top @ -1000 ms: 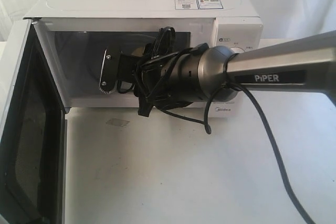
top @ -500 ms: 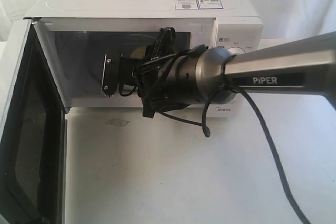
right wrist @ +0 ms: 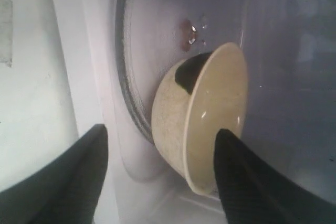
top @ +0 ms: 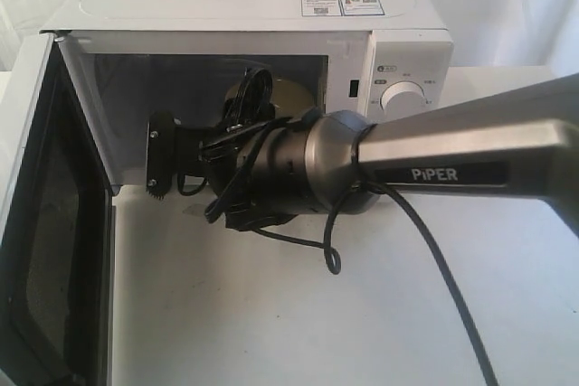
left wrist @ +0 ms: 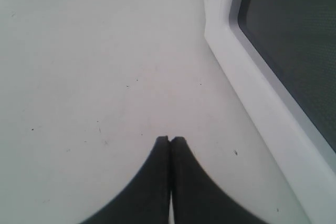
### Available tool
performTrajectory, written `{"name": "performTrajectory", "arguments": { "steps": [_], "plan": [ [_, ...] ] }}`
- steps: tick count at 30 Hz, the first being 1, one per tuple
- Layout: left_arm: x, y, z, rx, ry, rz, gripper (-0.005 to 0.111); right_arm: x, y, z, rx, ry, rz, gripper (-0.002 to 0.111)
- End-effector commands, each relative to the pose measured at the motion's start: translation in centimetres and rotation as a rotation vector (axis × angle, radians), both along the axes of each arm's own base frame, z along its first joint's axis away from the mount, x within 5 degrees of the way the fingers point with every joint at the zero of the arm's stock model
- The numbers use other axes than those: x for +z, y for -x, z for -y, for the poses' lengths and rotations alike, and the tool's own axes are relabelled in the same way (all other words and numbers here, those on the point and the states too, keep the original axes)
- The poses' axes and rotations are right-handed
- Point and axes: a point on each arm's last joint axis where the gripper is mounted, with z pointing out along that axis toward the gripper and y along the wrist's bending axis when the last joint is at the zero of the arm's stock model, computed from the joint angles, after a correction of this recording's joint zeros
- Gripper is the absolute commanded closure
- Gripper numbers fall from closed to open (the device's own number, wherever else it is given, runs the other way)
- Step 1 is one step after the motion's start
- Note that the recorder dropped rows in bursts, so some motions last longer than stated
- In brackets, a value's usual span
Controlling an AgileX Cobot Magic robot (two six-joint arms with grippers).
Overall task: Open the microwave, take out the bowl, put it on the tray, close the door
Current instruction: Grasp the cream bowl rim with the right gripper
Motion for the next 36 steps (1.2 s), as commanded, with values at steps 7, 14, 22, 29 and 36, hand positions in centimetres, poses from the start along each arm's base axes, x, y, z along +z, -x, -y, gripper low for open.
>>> {"name": "performTrajectory", "arguments": {
  "steps": [7, 14, 22, 29, 36],
  "plan": [
    [-0.1, 0.0, 0.0, 0.000, 0.011, -0.004, 0.107, -2.1, -2.4, 1.6, -0.031, 0.039, 0.047, 0.053],
    [-0.1, 0.0, 0.0, 0.000, 0.011, -0.004, 0.107, -2.7, -2.7, 1.2, 0.001, 0.051, 0.058, 0.053],
    [-0.1, 0.0, 0.0, 0.000, 0.011, -0.004, 0.107, -2.0, -3.9, 1.6, -0.029, -0.034, 0.066, 0.053],
    [-0.1, 0.0, 0.0, 0.000, 0.011, -0.004, 0.107, -2.4, -4.3, 1.9, -0.008, -0.074, 0.023, 0.057],
    [-0.1, 0.0, 0.0, 0.000, 0.011, -0.004, 0.107, -2.9, -4.6, 2.2, -0.017, -0.079, 0.007, 0.093]
  ]
}}
